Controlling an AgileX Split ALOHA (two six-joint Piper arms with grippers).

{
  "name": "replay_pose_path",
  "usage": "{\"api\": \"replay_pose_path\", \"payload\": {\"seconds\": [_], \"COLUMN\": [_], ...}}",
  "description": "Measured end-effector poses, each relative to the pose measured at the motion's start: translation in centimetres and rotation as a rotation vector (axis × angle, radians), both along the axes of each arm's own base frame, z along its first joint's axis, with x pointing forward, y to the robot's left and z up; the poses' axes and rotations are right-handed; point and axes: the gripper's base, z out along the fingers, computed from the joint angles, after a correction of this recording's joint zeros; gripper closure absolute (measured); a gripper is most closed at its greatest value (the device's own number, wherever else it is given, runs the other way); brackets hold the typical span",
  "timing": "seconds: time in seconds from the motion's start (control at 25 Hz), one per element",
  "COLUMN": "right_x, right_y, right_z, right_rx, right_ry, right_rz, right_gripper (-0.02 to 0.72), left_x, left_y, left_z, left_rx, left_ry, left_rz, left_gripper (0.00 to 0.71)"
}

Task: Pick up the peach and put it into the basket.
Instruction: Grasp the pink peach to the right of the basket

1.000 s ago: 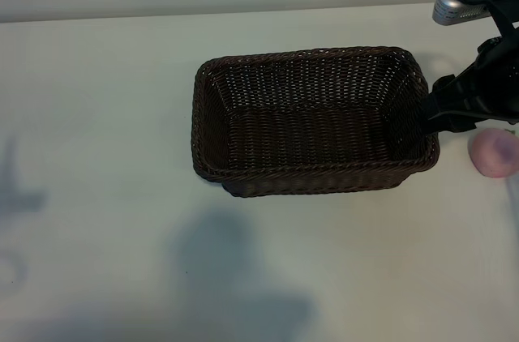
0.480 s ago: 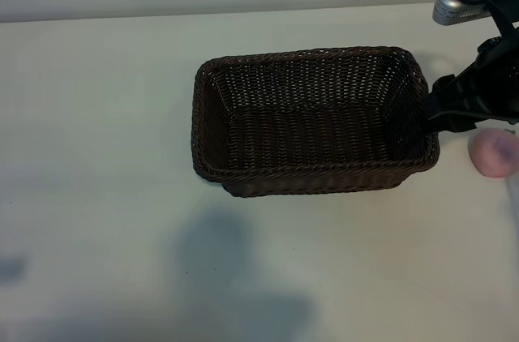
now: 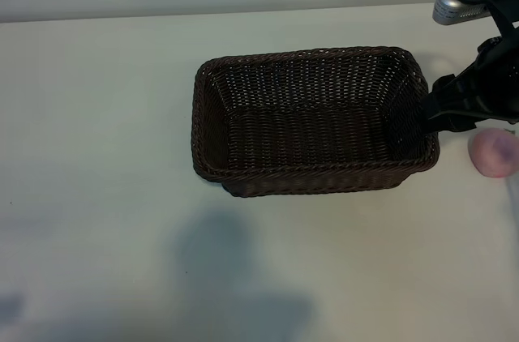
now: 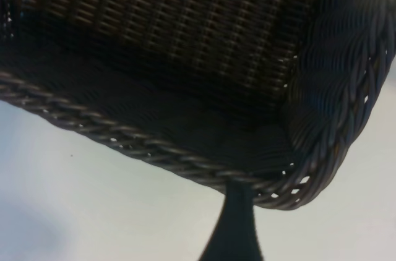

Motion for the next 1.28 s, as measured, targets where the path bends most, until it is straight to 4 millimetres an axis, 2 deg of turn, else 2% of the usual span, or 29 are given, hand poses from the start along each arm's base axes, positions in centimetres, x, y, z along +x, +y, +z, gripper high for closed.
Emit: {"api": "replay_pose_path", "payload": {"seconds": [0.44, 0.92, 1.28], "right_x": [0.0, 0.6, 1.1], "right_y": [0.0, -0.1, -0.2], "right_z": [0.0, 0.2, 0.5], "right_rx": [0.000, -0.003, -0.004], "right_ry": [0.000, -0.072, -0.124], "right_rz": [0.000, -0.023, -0.040], "right_gripper": [0.109, 0.109, 0.109], "left_x": [-0.3, 1.4, 1.3], "left_y": [-0.1, -0.5, -0.6], "left_z": [-0.8, -5.0, -5.1], "left_rx": [-0.010, -0.049, -0.049], "left_ry": [0.091, 0.283, 0.290], "left_rz": [-0.010, -0.036, -0.043], "left_gripper": [0.212, 0.212, 0.212]}}
